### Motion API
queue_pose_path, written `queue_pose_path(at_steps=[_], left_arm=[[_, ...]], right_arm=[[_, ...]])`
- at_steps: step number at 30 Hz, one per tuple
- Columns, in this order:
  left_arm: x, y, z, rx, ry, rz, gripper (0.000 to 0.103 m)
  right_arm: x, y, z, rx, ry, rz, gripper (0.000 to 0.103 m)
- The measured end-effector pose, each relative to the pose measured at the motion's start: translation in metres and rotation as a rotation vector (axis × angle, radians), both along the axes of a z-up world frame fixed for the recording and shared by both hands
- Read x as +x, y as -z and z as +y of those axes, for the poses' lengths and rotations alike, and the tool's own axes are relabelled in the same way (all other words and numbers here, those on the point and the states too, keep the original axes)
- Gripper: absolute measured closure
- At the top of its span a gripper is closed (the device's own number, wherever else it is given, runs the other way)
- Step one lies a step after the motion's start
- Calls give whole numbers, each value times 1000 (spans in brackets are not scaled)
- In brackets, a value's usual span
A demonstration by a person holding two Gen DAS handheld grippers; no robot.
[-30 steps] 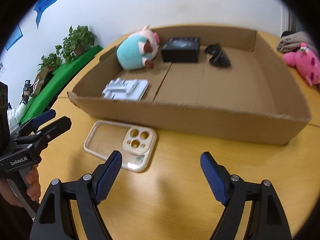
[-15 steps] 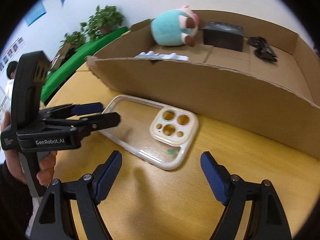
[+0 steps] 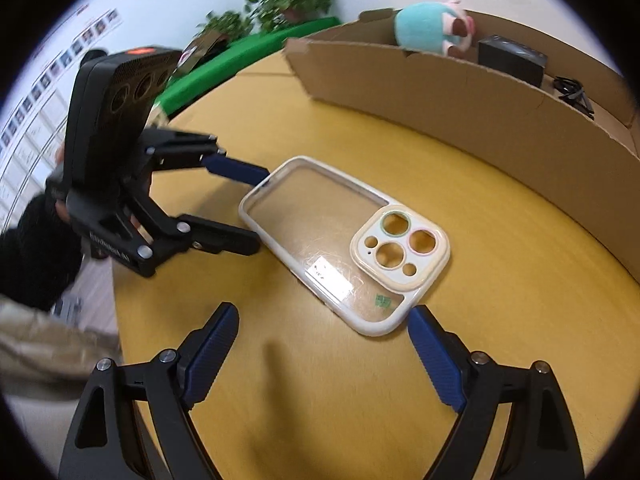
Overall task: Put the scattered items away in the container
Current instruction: 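Close both grippers on the phone case's long edges, then lift the phone case with both grippers and carry it over the box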
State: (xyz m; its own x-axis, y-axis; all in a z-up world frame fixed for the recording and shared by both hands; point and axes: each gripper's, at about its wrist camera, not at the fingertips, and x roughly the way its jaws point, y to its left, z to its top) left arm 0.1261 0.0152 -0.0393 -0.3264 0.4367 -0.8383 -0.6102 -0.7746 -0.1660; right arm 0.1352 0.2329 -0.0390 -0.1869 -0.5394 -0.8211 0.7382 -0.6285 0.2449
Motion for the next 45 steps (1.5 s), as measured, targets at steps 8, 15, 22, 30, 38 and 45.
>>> queue_pose_path(at_steps=[8,15,22,30,38,45], left_arm=[[-19,-12,13,-115,231,85,7],[-28,6,25,-189,415,42,0],[-31,-1,17,-160,442,62,15],[-17,-2,27,-173,475,82,16],[-16,-62,34,-179,478,259,16],[-54,-135,43,-207,490,426,16]], right_arm=[[-13,-18,-18,174,-287,196,15],[-31,5,-45,289,-565,177,15],[-39,3,-54,256,-625,166,20],[-29,-3,-59,266,-619,179,24],[-35,-57,-51,241,-576,274,24],[-66,-127,-11,249,-537,401,24]])
